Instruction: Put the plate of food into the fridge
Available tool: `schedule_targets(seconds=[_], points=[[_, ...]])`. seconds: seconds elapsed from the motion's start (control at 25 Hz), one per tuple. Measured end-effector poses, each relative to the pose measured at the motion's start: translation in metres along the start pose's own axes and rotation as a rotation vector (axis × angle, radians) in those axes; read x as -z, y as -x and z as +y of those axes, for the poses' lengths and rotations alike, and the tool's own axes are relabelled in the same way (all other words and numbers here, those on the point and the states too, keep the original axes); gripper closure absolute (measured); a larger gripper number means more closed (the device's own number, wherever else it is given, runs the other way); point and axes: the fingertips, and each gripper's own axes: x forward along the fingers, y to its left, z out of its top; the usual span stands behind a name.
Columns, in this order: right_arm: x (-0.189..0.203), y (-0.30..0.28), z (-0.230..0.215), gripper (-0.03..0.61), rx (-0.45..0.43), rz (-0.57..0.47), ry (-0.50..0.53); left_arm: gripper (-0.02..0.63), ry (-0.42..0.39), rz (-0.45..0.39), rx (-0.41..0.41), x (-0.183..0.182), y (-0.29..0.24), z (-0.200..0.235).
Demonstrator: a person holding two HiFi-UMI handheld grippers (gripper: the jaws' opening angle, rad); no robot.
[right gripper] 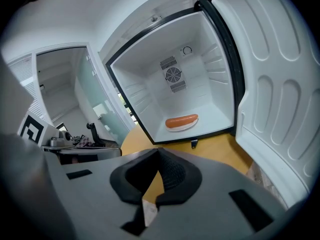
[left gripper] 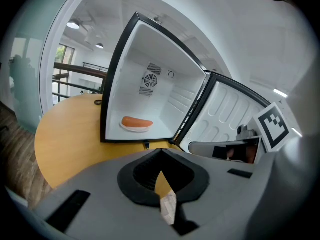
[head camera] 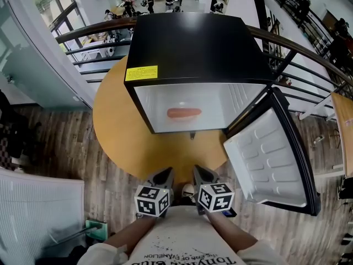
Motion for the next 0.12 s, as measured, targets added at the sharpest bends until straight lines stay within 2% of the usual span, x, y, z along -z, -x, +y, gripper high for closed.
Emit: schedule_targets(seconds=[0.12], points=[[0.0005,0.001,0.0008,0.554,0.003,0.0,0.011,0.591,-0.001,-0.001,0.002,0.0001,0.0009,-0.0013]])
